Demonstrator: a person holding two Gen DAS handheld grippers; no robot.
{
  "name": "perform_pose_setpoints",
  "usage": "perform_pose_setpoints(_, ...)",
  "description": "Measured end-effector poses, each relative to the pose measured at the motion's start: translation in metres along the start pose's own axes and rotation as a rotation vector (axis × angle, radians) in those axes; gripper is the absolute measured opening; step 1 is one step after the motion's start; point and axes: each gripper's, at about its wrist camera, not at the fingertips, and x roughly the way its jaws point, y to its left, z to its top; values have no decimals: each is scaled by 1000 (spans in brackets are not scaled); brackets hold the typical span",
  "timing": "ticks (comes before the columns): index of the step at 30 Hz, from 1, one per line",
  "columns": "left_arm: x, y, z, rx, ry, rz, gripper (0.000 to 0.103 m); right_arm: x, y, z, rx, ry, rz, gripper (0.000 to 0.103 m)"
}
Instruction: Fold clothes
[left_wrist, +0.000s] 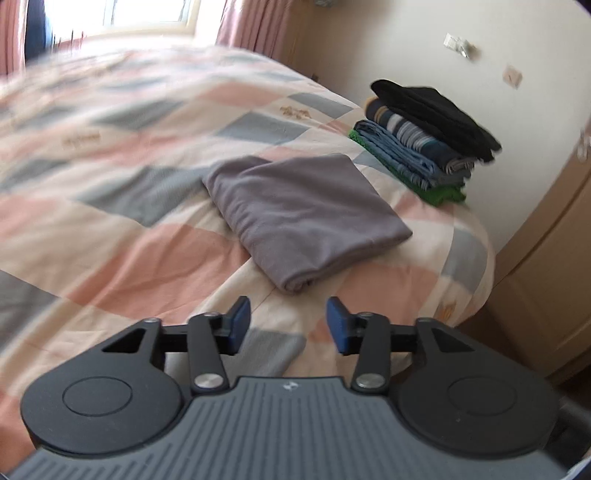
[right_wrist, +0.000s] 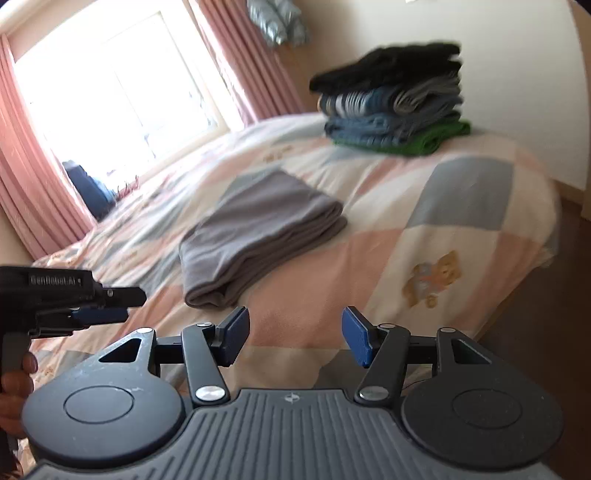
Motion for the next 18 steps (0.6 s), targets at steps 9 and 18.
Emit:
perform_pose_setpoints(9,-47,-23,-29,146,-59,60,42,-53,2,-9,15,-91,-11,63)
perform_pose_setpoints(18,-43,-8,-27,82,-92,-95,25,-33,-10,-14,43,-39,2,64)
